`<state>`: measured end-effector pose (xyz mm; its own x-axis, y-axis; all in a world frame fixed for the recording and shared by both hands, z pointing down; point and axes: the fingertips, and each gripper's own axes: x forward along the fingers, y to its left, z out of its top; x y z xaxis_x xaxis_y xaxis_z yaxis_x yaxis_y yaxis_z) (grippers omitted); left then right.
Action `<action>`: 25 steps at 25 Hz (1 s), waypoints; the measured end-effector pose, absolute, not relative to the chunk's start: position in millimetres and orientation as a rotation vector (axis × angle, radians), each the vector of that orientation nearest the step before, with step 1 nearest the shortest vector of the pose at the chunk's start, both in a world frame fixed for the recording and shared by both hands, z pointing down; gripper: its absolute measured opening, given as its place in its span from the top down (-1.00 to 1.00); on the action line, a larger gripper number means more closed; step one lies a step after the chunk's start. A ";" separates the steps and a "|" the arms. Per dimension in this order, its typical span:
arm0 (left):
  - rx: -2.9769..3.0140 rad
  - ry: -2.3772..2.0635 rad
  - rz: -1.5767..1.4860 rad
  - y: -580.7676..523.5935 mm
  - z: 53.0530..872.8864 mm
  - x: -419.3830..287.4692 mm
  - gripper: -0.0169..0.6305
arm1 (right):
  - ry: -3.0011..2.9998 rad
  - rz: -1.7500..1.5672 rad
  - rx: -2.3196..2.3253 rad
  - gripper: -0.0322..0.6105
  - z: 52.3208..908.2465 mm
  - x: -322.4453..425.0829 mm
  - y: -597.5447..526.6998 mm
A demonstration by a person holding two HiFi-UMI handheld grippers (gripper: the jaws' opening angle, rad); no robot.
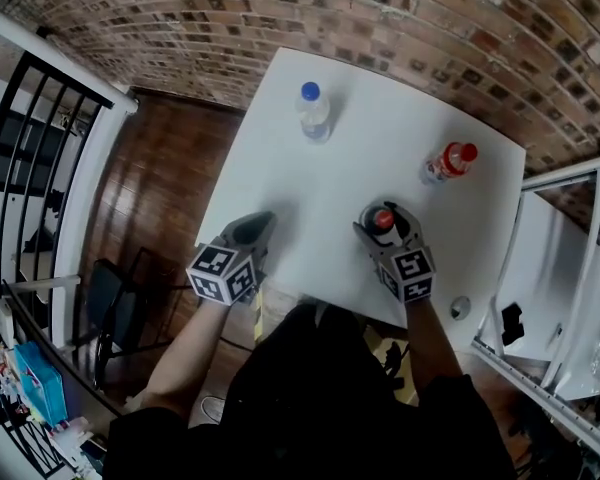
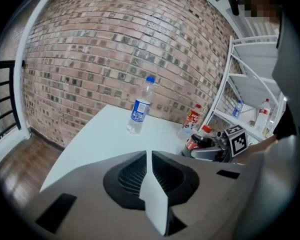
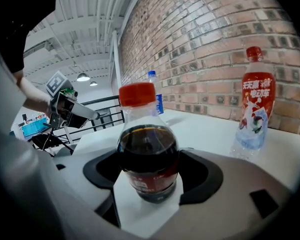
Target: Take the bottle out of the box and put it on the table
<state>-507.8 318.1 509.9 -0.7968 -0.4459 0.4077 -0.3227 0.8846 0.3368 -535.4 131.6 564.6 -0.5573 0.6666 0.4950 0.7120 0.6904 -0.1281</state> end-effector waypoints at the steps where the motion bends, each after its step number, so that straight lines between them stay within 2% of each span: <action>1: 0.560 -2.569 -0.343 318.8 509.0 -508.9 0.83 | -2.395 -0.112 -1.063 -0.17 563.7 -536.0 132.1; 3: 0.553 -2.584 -0.345 322.1 506.2 -510.6 0.83 | -2.426 -0.103 -1.066 -0.39 560.1 -537.4 133.2; 17: 0.600 -2.629 -0.323 346.0 479.3 -502.6 0.83 | -2.522 -0.135 -0.933 -0.39 532.9 -519.4 123.4; 25: 0.693 -2.726 -0.325 338.3 442.3 -509.9 0.83 | -2.702 -0.017 -0.741 -0.39 473.5 -507.5 69.7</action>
<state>-509.9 338.3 442.3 -0.8352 -0.4953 0.2390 -0.4253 0.8572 0.2904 -507.5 69.7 473.5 -0.8071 0.4934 0.3242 0.4975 0.8641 -0.0765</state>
